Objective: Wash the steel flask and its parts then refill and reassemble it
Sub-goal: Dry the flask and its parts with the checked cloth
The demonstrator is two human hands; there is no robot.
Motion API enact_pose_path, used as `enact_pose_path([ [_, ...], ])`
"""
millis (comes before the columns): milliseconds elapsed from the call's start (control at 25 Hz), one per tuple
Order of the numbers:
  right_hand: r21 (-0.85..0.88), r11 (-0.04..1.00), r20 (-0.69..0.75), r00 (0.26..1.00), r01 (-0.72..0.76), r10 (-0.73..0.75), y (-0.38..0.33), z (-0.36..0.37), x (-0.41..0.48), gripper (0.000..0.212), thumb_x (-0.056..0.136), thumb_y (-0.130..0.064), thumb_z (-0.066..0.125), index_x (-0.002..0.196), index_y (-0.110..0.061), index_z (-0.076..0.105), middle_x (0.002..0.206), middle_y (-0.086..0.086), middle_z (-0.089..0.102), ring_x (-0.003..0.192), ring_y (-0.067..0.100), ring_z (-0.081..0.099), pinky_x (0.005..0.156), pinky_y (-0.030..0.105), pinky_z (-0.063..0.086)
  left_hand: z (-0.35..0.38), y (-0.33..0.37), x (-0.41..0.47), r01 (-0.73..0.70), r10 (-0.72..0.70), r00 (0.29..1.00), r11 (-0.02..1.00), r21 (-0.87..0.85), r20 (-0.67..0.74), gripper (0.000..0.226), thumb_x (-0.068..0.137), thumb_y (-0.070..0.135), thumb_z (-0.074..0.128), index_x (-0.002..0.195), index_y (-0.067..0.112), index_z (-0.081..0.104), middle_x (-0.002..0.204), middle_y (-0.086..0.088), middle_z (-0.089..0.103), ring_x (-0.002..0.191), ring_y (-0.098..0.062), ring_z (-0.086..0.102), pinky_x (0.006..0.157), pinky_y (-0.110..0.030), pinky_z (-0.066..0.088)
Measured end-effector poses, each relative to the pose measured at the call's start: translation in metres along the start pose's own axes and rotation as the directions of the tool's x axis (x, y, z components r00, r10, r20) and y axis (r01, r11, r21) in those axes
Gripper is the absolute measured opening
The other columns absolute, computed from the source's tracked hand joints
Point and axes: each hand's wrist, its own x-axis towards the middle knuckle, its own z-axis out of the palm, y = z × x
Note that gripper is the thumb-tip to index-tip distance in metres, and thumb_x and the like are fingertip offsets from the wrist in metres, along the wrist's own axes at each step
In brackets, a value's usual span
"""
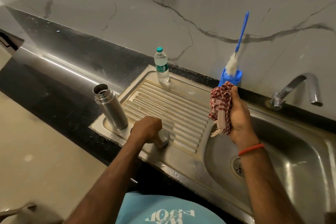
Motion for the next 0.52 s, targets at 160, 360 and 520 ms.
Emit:
enact_pose_path([
  [160,0.047,0.999,-0.003,1.0,0.012,-0.012,-0.005,0.001,-0.006,0.051,0.099,-0.053,0.044,0.126,-0.016,0.064,0.088,0.004,0.073,0.072,0.017,0.07,0.056,0.03,0.058,-0.009,0.014,-0.003,-0.112,0.02,0.99,0.717,-0.688,-0.14,0.066,0.057,0.033,0.094,0.108,0.022,0.055,0.108,0.002,0.064,0.096,-0.022,0.065,0.085,-0.042,0.06],
  [360,0.2,0.979,0.036,0.999,-0.038,0.031,-0.017,0.001,-0.012,0.056,0.1,-0.059,0.035,0.12,-0.019,0.068,0.1,0.003,0.073,0.084,0.016,0.071,0.067,0.031,0.061,-0.022,0.051,0.001,-0.115,-0.02,0.993,-0.066,-0.991,-0.114,0.083,0.044,0.014,0.095,0.112,0.016,0.049,0.119,-0.016,0.06,0.1,-0.031,0.067,0.085,-0.044,0.059],
  [520,0.28,0.96,0.077,0.996,0.024,-0.047,-0.02,-0.007,-0.01,0.064,0.1,-0.062,0.034,0.142,-0.019,0.054,0.133,0.01,0.064,0.118,0.028,0.064,0.101,0.046,0.051,-0.043,0.076,0.0,-0.121,-0.082,0.992,-0.365,-0.923,-0.097,0.075,0.064,0.025,0.095,0.125,0.016,0.052,0.12,-0.018,0.06,0.098,-0.028,0.068,0.079,-0.04,0.063],
])
